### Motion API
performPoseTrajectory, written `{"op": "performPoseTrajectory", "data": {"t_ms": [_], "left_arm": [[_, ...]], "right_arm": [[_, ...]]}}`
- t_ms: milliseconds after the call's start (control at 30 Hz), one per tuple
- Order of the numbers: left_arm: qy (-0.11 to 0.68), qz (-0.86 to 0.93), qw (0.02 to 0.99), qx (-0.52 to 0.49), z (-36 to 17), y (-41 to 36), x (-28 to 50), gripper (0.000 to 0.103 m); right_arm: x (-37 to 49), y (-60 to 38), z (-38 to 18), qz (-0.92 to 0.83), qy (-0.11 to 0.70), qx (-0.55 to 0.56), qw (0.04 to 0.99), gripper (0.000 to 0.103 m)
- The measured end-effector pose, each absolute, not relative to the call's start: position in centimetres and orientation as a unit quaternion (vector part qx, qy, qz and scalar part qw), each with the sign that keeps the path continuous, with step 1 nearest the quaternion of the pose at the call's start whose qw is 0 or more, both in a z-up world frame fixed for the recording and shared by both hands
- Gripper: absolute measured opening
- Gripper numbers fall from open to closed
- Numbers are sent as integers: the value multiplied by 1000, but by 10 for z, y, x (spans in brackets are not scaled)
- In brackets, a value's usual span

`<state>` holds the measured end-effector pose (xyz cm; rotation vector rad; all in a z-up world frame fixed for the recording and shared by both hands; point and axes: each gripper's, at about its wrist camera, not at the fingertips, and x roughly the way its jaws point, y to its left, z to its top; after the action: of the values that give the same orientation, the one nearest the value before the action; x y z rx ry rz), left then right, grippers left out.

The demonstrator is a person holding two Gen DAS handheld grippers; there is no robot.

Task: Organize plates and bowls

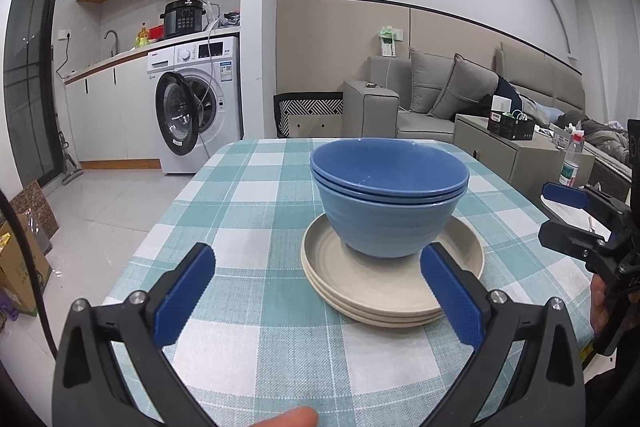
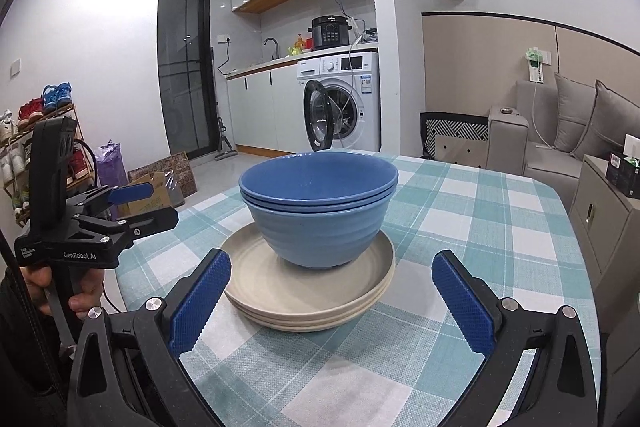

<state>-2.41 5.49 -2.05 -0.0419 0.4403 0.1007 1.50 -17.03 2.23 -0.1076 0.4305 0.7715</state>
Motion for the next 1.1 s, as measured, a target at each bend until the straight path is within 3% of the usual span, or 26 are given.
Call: {"op": "performPoseTrajectory", "data": {"t_ms": [1100], "left_arm": [[215, 51, 975, -9, -20, 51, -24, 103]], "right_arm": [[7, -164, 20, 400, 195, -52, 894, 103]]}}
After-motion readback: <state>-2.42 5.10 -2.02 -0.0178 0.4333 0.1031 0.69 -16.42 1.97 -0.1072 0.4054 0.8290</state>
